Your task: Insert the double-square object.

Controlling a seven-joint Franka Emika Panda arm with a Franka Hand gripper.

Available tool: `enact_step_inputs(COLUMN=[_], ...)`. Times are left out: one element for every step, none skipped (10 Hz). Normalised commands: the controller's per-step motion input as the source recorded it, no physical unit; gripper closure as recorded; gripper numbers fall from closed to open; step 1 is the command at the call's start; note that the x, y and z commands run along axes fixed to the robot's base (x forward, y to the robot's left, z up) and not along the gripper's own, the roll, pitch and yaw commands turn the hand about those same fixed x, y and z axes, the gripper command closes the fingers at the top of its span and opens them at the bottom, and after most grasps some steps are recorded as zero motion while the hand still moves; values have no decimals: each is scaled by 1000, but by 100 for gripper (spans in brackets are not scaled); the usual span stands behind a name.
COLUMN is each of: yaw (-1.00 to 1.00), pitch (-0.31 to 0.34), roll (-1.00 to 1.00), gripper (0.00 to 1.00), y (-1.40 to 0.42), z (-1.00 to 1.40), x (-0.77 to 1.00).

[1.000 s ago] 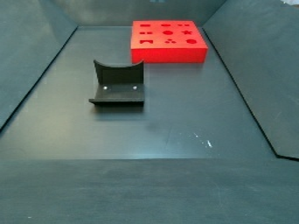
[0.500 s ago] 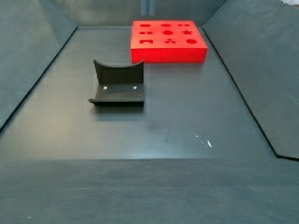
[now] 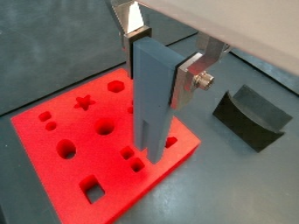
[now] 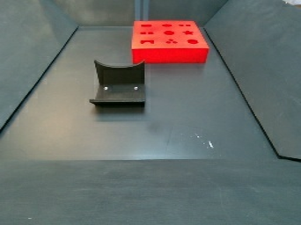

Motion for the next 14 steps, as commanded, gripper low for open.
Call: enact_step_inputs(yaw=[-46,-131,0,0,-69,-83,-106,-217,-186,-129,-206,-151,0,66], pitch=[11,116,217,213,241,189,41,16,0,0,0,0,0,0], roll=[143,247,77,73,83,34,0,0,-6,-14,-36,-6,24,44], gripper=[100,100,100,100,100,100,100,100,100,100,100,100,100,100], y=[-6,-146,0,0,0,-43,-106,-71,-77,-60,-140,-103,-106,-37], z=[-317,-337,-337,-186,-163,-274,-266,-166,-103,-91,-114,-174,-146,-166], x=[0,0,66,60,157,77,0,0,0,0,14,0,-23,-29])
